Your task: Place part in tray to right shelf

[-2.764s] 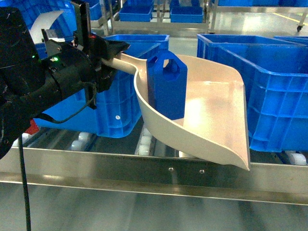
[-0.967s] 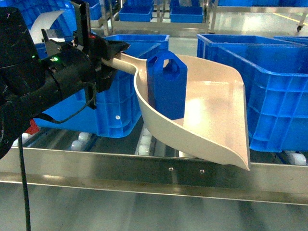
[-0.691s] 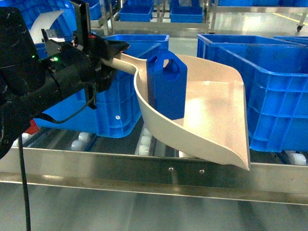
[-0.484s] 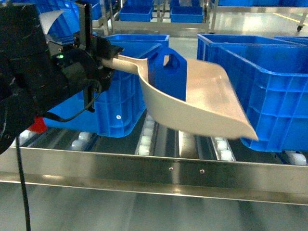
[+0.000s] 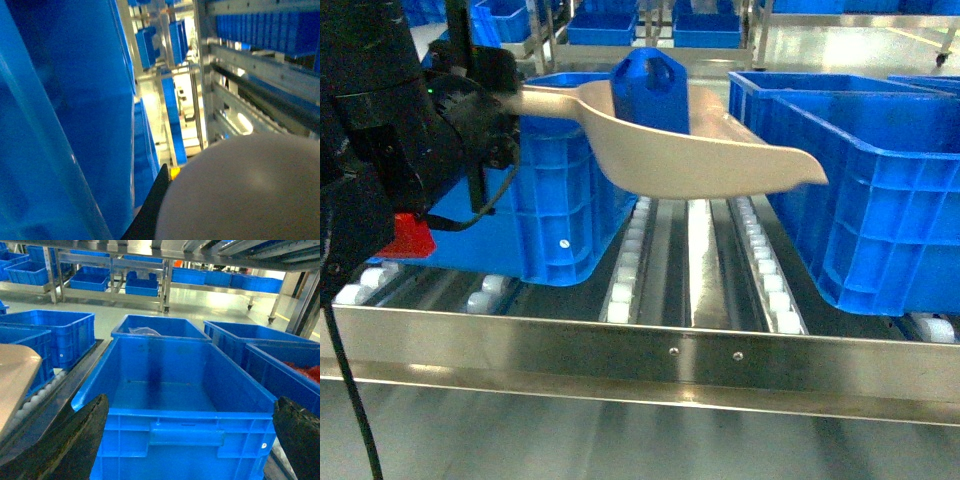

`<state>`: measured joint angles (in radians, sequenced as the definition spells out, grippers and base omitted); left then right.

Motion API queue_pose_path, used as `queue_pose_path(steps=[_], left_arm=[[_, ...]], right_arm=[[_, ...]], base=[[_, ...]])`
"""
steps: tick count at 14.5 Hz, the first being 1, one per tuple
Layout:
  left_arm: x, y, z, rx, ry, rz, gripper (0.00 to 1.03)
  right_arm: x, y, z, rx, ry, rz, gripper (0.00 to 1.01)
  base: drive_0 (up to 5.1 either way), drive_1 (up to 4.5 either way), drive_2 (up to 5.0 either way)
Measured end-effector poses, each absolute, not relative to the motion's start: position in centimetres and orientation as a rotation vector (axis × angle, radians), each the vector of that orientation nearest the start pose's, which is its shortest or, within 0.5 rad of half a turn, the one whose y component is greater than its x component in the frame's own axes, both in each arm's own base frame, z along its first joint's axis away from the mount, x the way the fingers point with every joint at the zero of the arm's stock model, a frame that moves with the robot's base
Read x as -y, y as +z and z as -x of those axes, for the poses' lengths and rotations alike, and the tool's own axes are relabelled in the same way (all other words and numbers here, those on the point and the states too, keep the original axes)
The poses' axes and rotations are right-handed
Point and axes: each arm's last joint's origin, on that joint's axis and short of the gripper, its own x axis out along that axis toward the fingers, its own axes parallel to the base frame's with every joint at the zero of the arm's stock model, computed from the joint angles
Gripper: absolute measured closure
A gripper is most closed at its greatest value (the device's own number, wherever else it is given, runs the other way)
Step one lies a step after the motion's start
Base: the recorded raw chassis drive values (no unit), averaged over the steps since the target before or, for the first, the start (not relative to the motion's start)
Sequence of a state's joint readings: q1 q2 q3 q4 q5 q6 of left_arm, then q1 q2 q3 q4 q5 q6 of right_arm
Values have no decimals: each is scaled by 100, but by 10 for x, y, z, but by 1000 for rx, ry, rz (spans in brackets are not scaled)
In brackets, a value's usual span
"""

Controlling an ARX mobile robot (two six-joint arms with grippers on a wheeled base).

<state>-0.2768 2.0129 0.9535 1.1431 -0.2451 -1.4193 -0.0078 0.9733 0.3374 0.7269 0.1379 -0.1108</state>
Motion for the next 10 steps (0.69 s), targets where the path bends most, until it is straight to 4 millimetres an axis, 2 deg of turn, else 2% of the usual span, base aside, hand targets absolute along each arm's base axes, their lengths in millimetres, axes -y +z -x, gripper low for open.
queue_pose_path(steps=[2,3,6,8,10], left_arm=[[100,170,-387,63,-89,1459,90],[97,179,-386,84,-83,1474,90],[73,227,-382,232,-26,1485,90],[42,260,-382,340,128,1443,90],[17,273,-388,405,364,1291,90]], right_arm=[[5,233,-200,82,-150,104,3],[5,233,-200,82,-149,104,3],[5,233,-200,83,-150,104,3],[5,233,-200,83,-150,104,3],[5,233,-200,82,-150,104,3]], base=[[0,0,0],[0,0,0],[0,0,0],[0,0,0],[0,0,0]])
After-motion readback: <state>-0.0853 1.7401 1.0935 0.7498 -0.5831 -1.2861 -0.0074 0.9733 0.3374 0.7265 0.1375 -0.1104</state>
